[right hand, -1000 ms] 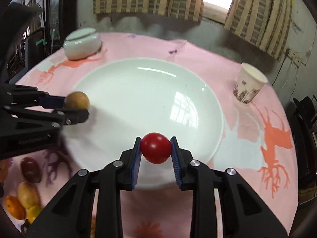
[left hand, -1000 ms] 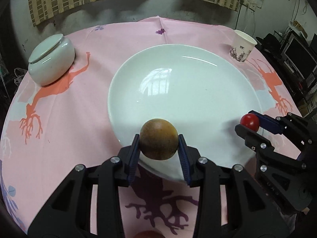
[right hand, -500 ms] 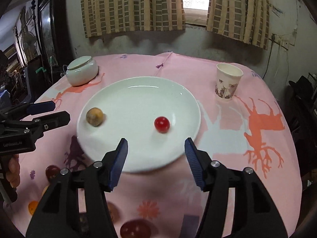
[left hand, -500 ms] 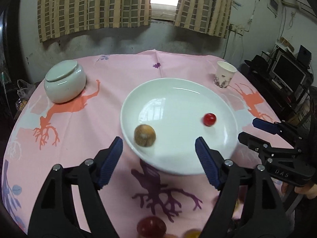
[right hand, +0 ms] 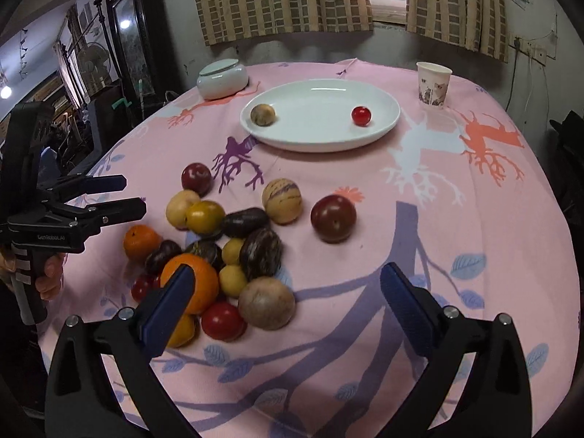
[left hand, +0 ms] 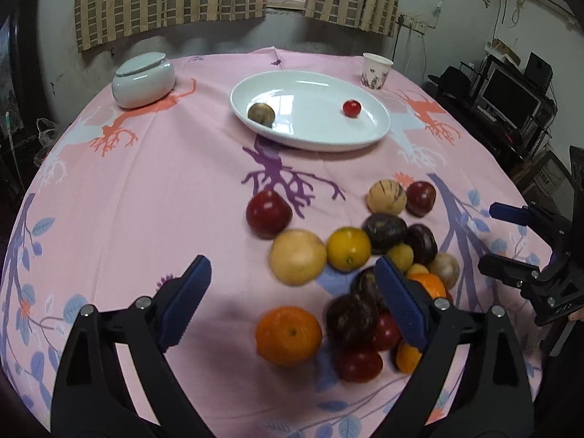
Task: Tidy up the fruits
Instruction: 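Grasp a mandarin orange with the left tool while the right tool grasps a brown round fruit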
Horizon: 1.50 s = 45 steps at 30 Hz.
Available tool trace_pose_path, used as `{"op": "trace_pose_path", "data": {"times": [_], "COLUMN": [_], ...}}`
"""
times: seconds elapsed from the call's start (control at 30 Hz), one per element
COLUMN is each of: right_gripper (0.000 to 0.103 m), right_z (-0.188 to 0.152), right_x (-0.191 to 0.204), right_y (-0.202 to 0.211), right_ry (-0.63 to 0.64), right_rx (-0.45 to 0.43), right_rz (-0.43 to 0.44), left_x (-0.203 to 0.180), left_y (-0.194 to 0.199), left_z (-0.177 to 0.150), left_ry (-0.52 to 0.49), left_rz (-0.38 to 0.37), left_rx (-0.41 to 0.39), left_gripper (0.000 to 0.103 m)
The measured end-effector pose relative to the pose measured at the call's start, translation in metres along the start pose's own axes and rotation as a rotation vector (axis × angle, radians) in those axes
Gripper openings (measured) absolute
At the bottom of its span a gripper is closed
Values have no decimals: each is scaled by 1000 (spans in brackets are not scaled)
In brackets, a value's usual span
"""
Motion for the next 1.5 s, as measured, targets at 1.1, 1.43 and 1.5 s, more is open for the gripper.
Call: {"op": "trace_pose_path", "data": {"times": [1.1,1.43,1.5], "right_gripper": [102,62,60], "right_z": [-27,-26,-24], "right_x": [29,6,9], "right_y": [-8,-26,-28], "right_ry": [67,90,111], "right_rx": [44,114,117], "right_rz": [156,-34,-48], "left_x": [-4,0,0], "left_y": [-28,-29,-28], "left_z": [-49,-50,-51], "left_ry": [-143,-137,-135], "left_rz": [-2,-14,-19], "left_rx": [65,43,44], "left_gripper": [45,46,46]}}
Point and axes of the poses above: each gripper's, at about its wrist camera, not at the fingertips, and y roughly against the way its jaws point, x to its left, z to its top, the point moved 10 cm from there along -y, roughly the way its jaws point, and after that the axes turned 1 degree about -z, right-handed, at the moved point
